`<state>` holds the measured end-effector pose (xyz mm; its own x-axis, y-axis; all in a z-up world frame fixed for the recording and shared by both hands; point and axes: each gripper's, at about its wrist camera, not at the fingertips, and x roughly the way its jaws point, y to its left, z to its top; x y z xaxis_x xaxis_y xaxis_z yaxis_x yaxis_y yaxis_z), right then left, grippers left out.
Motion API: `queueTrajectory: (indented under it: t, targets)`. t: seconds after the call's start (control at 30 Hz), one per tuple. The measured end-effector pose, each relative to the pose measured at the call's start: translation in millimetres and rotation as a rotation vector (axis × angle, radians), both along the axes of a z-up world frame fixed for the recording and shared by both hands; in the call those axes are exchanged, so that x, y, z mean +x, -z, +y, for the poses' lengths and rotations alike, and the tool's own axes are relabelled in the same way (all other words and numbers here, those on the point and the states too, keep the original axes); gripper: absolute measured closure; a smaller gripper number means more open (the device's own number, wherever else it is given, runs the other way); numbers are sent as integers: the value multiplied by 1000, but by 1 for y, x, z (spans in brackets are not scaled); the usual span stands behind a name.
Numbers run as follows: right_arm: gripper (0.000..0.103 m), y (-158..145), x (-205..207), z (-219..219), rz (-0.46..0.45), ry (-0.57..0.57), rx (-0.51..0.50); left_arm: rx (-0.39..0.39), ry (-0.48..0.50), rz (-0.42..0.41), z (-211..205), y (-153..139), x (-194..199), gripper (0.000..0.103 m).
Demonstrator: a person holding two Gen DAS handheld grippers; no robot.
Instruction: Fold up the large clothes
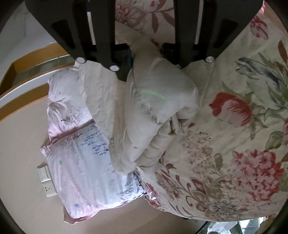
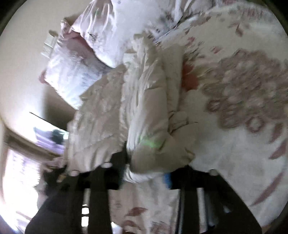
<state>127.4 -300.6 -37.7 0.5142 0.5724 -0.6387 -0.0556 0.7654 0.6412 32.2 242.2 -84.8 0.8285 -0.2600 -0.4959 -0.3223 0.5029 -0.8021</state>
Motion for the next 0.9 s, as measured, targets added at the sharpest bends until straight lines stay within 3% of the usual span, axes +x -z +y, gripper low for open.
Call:
queueTrajectory:
  t: [0.07,0.13,0.2,0.27,0.5,0.77,0.9]
  targets:
    - [40,-10,-4,-1,-38,55,-86,17,-5,7,0,0,1,67]
    - [38,-27,-9,-1,-113,135,-203,35,-11,5,0,-1,1,52]
    - [38,-45,-13,10,-203,176,-322,72,-17,-3,-3,-4,1,46]
    - [39,-56,-12,29,-259,141,-365,110,-21,-6,-6,-7,2,38]
    - [58,-59,8,139,-339,-111,-461,105,-65,0,-7,-2,6,36]
    - [62,-57,20,186,-379,-154,-540,138,-88,9,-7,0,12,36]
    - [62,-46,31,194,-349,-154,-556,148,-113,4,-8,1,12,36]
